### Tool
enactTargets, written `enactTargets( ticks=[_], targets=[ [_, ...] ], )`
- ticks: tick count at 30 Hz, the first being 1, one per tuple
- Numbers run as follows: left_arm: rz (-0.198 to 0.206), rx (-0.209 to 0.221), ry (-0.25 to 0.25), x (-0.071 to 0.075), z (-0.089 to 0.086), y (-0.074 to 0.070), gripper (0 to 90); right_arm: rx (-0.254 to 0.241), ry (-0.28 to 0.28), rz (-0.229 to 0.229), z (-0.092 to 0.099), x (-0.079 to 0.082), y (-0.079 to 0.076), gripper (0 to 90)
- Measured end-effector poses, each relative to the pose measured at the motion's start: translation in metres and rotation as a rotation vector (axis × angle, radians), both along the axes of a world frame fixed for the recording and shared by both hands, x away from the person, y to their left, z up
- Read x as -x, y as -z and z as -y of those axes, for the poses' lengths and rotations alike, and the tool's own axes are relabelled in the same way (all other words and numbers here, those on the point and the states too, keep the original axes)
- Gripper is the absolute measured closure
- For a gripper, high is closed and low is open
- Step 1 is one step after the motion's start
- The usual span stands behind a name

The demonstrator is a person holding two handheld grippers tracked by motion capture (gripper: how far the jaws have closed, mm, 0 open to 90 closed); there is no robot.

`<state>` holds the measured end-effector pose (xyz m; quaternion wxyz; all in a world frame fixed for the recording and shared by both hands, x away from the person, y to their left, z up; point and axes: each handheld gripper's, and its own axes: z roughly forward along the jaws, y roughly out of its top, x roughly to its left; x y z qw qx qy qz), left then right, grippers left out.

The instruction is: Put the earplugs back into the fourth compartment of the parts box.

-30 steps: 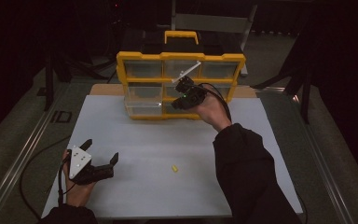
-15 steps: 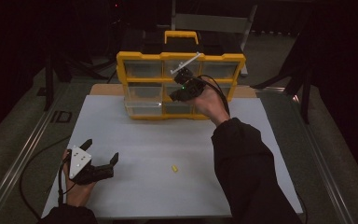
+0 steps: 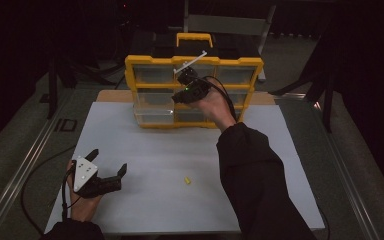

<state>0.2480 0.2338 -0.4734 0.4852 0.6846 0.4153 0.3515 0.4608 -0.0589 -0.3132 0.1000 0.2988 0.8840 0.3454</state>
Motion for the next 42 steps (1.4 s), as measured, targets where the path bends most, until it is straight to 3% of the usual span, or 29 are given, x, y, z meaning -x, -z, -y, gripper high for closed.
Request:
enactTargets(
  ticks=[13,21,33,38,42],
  targets=[
    [0.005,0.003,-0.001,0.0,-0.002,0.0,0.3,0.002,-0.018,0.001,-0.024,0.0,0.008,79.3],
    [0.004,0.004,-0.002,0.0,-0.002,0.0,0.3,-0.007,-0.024,-0.012,-0.025,0.0,0.011,69.5],
    [0.001,0.006,-0.001,0.0,-0.001,0.0,0.3,-0.035,0.012,0.007,-0.013,-0.002,0.009,39.0],
    [0.0,0.006,-0.001,0.0,-0.001,0.0,0.3,-0.036,0.057,-0.001,-0.006,-0.001,0.01,19.7],
    [0.0,0.004,0.001,0.0,0.0,0.0,0.3,-0.026,0.072,-0.005,-0.003,0.001,0.012,13.5]
  ],
)
